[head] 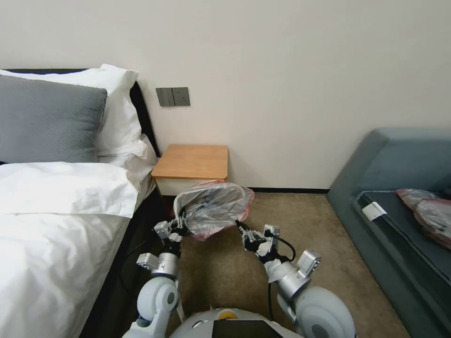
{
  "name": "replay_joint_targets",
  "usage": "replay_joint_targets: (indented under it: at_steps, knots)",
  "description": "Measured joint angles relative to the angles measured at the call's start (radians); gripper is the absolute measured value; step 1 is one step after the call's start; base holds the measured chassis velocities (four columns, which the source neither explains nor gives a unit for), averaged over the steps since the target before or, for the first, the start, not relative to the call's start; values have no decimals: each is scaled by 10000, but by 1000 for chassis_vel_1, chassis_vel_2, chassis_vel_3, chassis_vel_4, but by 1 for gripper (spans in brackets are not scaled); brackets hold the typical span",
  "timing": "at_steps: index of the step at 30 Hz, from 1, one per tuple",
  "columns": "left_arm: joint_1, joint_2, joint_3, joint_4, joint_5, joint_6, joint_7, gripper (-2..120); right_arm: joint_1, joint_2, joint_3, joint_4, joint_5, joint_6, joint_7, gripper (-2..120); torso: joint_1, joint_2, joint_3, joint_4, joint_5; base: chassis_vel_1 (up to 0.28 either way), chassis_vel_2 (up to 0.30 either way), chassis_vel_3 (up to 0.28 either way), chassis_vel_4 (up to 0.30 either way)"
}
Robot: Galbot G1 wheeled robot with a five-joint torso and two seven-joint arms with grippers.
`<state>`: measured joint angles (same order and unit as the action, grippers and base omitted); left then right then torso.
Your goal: Pick up the garbage bag from the table and place it over the trash can.
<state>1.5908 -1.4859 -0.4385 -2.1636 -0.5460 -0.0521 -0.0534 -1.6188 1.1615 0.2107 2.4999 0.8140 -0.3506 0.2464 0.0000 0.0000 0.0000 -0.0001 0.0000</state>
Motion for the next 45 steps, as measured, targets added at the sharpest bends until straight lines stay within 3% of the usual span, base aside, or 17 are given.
replay_joint_targets:
  at_steps: [15,33,45]
  knots:
    - [-38,-82,-214,-166,-398,89,-86,3,-30,0,470,0,-313,-91,-69,0,0,1,0,1,0,0,0,0,0]
    - [511,213,217,-1253,-2357,1096,-459,3,189,21,639,0,-1074,46,-286,0,0,0,0,1,0,0,0,0,0]
    - [604,281,291,-1845,-2927,1586,-686,3,168,-94,754,-255,-1707,227,-335,0,0,0,0,0,0,0,0,0,0]
